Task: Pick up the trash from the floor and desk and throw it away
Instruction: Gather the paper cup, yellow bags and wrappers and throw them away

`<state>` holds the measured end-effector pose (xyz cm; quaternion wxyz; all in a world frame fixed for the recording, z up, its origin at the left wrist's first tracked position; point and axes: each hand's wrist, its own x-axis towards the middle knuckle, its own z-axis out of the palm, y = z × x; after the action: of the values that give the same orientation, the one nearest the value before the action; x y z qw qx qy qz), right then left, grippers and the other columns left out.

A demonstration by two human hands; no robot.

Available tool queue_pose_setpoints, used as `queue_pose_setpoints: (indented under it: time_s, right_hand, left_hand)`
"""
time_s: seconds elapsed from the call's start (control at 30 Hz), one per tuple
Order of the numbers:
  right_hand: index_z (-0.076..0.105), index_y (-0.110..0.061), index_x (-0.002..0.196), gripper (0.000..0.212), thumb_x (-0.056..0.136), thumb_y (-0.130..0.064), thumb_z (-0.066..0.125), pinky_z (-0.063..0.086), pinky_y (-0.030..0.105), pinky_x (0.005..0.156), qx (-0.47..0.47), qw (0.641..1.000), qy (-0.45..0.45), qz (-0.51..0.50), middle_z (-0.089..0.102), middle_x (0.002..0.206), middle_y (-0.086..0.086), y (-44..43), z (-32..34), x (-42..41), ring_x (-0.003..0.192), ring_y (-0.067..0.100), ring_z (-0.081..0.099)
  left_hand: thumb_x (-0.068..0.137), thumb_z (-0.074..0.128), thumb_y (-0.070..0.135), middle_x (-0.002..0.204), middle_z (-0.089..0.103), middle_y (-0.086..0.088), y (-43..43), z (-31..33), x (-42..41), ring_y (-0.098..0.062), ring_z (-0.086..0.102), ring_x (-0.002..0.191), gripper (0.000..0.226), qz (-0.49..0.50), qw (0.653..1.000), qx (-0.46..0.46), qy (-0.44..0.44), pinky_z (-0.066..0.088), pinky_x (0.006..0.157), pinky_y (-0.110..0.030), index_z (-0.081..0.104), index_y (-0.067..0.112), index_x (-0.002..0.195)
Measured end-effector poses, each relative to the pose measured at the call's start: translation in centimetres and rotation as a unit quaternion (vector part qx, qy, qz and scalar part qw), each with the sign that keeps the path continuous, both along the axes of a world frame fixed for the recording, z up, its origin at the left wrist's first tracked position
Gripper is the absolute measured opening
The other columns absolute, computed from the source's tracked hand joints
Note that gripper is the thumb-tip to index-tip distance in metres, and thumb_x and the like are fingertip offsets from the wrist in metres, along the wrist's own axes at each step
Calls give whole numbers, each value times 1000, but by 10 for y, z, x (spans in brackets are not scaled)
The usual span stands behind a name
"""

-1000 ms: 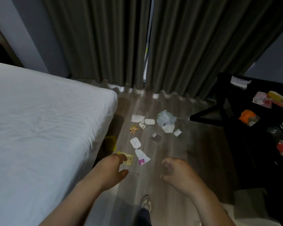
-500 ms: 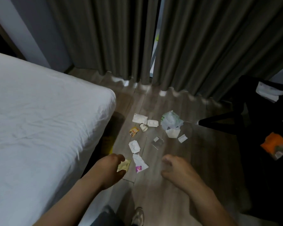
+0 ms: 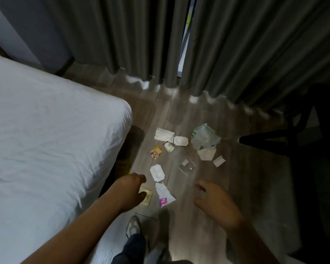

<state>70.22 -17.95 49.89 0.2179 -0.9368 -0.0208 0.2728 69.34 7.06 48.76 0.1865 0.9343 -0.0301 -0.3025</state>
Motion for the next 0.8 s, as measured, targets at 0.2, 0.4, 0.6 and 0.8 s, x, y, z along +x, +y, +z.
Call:
queue_pose_setpoints:
  time_s: [0.2, 0.4, 0.6, 0.8]
  right_hand:
    - [74, -1, 91, 18, 75, -8, 73, 54, 18, 70, 37, 987, -122, 99, 72, 92, 12, 3, -57, 56, 79, 21, 70]
    - [61, -11, 120, 38, 82, -16, 68, 45, 21, 87, 21, 999, -32, 34, 63, 117, 6, -5, -182, 109, 107, 21, 61]
    - [58, -13, 124, 42, 84, -18, 67, 45, 24, 96, 15, 995, -32, 95, 60, 125, 5, 1, -321, 138, 112, 16, 57]
    - [59, -12, 124, 42, 83, -16, 70, 45, 22, 94, 86, 991, -43, 96, 62, 121, 4, 10, -491, 135, 110, 15, 57]
  left_hand:
    - [92, 55, 34, 123, 58, -1, -1, -73, 57, -16, 58, 108, 42, -2, 1000, 11, 15, 47, 90, -24, 48, 21, 131]
    - [91, 57, 34, 125, 57, 0, -8, -190, 94, -15, 58, 107, 45, 16, 999, 15, 26, 48, 89, -25, 46, 21, 133]
    - [89, 58, 34, 129, 56, -2, -8, -332, 108, -18, 56, 113, 47, 21, 999, 40, 6, 48, 93, -30, 46, 21, 133]
    - [83, 65, 36, 134, 53, 4, 2, -507, 91, -15, 53, 117, 54, -1, 1000, 11, 23, 46, 95, -25, 47, 25, 133]
